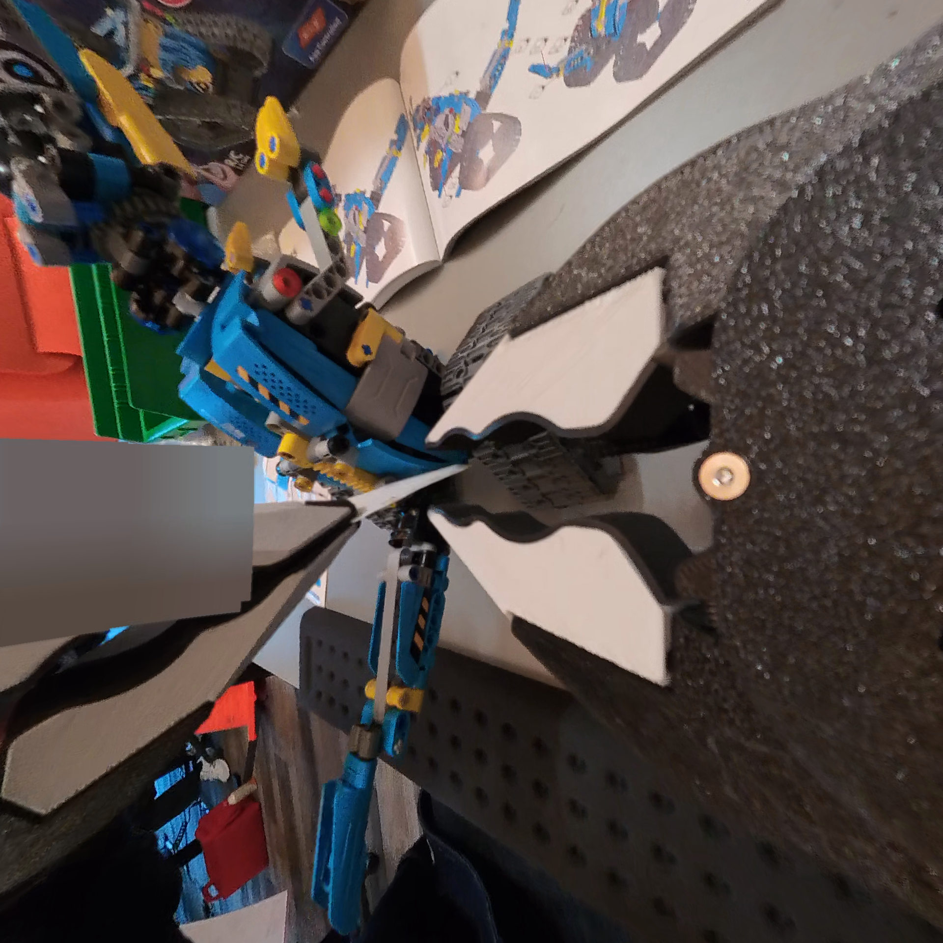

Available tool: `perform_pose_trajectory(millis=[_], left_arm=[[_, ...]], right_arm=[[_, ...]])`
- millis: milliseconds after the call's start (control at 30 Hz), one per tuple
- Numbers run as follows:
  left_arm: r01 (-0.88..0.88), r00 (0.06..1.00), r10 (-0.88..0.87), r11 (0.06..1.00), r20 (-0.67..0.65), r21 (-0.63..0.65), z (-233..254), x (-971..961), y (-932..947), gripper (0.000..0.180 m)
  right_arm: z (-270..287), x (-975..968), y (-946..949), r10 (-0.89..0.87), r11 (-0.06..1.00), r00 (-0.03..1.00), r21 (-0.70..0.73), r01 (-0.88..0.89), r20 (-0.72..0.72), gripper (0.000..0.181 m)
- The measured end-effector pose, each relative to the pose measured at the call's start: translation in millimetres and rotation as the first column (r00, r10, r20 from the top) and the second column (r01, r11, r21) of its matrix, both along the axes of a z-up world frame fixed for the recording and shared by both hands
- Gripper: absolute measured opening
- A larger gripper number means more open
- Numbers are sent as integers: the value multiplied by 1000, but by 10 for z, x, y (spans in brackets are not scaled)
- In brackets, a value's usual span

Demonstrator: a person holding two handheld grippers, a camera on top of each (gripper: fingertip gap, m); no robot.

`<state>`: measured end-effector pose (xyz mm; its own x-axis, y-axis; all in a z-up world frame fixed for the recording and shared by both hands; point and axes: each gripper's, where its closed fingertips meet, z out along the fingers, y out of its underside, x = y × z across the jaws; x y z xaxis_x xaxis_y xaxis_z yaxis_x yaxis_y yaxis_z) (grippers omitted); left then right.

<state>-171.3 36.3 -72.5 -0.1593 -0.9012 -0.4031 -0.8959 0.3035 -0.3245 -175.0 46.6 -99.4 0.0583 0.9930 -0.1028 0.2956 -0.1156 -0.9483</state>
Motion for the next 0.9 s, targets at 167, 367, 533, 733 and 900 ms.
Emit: perform_pose_trajectory(millis=[167,367,533,733,900], left_arm=[[-1,1000,1,1000,-10,0,-9,-25,17,0],[-22,999,21,1000,-25,-10,-42,-70,25,0],[-21,1000,21,1000,-12,1,-5,-61,11,0],[-10,1000,10,1000,11,29,45,-51,-16,0],[-4,1000,5,997,-16,71,-44,-73,39,0]], right_arm=[[-56,-39,-41,14,1000,999,7,-14,31,11],[-74,-37,-55,26,1000,999,-9,-26,42,1],[-62,-56,-120,55,998,997,-20,-54,47,0],[-9,-53,-155,84,989,996,-123,-82,5,0],[-104,-75,-43,23,991,999,-136,-19,28,0]])
